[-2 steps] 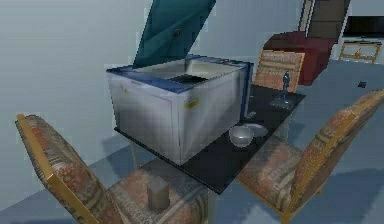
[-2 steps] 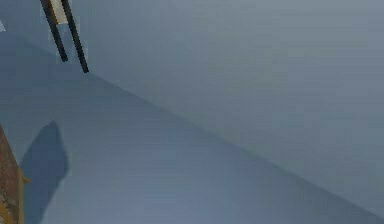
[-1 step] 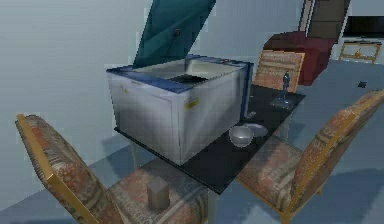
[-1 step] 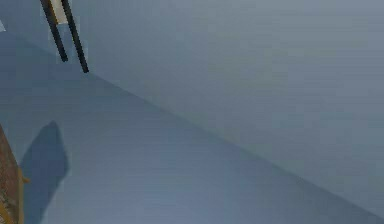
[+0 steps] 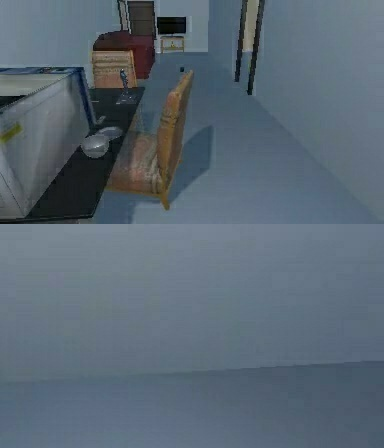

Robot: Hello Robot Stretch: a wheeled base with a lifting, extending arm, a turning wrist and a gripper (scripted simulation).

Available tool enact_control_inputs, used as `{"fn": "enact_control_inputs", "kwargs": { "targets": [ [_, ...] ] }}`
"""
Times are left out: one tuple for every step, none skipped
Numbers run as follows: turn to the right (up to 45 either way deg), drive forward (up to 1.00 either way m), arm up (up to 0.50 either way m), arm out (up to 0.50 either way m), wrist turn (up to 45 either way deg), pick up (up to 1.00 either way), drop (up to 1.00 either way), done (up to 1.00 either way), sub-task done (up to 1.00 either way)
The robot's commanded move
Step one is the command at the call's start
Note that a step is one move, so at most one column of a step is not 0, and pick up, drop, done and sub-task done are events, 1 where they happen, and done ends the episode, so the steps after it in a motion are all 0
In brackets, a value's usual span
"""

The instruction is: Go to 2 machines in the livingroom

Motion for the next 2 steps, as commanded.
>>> {"fn": "enact_control_inputs", "kwargs": {
  "targets": [
    [33.0,0.00,0.00,0.00,0.0,0.00,0.00,0.00,0.00],
    [0.0,1.00,0.00,0.00,0.0,0.00,0.00,0.00,0.00]
  ]
}}
